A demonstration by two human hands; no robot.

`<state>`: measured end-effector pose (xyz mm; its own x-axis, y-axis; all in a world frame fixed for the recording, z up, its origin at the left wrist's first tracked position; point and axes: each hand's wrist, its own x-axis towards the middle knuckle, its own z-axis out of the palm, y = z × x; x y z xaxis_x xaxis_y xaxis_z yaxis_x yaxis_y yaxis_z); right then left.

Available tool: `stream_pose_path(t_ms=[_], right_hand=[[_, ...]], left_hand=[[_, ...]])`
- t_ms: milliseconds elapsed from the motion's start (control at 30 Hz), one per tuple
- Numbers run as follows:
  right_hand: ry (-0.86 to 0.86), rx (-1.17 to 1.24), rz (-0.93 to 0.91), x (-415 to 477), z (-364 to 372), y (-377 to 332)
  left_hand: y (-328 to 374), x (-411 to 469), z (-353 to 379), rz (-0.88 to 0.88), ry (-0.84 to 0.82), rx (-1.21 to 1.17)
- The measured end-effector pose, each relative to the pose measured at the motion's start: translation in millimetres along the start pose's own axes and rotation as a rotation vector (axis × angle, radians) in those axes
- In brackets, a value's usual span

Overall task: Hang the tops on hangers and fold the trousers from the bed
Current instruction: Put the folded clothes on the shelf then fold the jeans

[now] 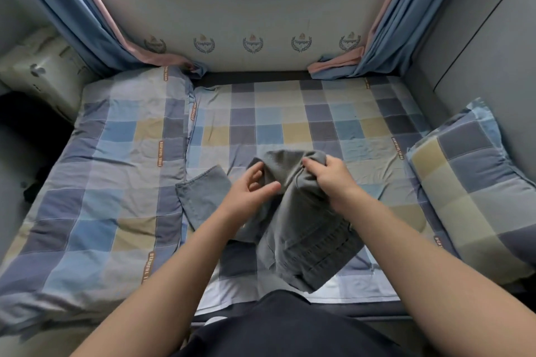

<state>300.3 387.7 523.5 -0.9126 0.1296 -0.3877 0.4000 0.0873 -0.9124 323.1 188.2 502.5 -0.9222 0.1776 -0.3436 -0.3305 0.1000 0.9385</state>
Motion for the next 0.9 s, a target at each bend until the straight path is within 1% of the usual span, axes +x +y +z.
stream_pose_path(t_ms=[100, 133, 167, 200, 267, 333, 467, 567, 633, 700, 767, 800, 900], right_hand=[[0.025, 0.395, 0.135, 1.5, 5.5, -23.2], [0.021, 0.52, 0.177, 0.4, 6.8, -30.7], [0.005, 0.616, 0.222, -1.7, 7.1, -38.0], [-0.03, 0.683, 0.264, -5.0, 7.2, -44.5], [-0.107, 0.77, 0.306, -12.5, 7.4, -54.1], [-0.127, 0.828, 0.305, -16.6, 7.8, -59.2], [-0.048, 0.97, 0.307, -18.4, 4.3, -61.9], [0.04, 1.049, 0.306, -13.4, -6.5, -54.3], [0.069, 0.967, 0.271, -6.1, -18.9, -44.1], [0.071, 0.725, 0.198, -0.1, -31.6, -31.0], [0.041, 0.394, 0.09, -5.4, -39.1, -16.3], [-0.003, 0.206, 0.005, -11.8, -39.6, -7.8], [-0.251, -0.38, -0.303, -35.0, -25.0, 20.0]], left_hand=[[-22.3, -14.9, 12.6, 0.021, -0.201, 0.127], [-28.1, -18.9, 18.7, 0.046, -0.248, 0.166], [-33.5, -21.3, 25.3, 0.081, -0.254, 0.204], [-39.1, -21.5, 31.3, 0.126, -0.212, 0.251], [-45.4, -18.9, 39.4, 0.187, -0.065, 0.381], [-48.3, -18.5, 40.9, 0.154, 0.057, 0.484], [-59.8, -12.9, 25.6, 0.1, 0.195, 0.484], [-55.7, -1.3, 10.5, 0.073, 0.206, 0.435], [-44.0, 3.4, 2.4, 0.085, 0.211, 0.372], [-30.4, 5.1, -4.1, 0.134, 0.231, 0.332], [-17.0, 5.6, -8.0, 0.184, 0.241, 0.299], [-10.5, 6.4, -9.4, 0.2, 0.238, 0.282], [5.3, 8.2, -9.5, 0.193, 0.195, 0.279]])
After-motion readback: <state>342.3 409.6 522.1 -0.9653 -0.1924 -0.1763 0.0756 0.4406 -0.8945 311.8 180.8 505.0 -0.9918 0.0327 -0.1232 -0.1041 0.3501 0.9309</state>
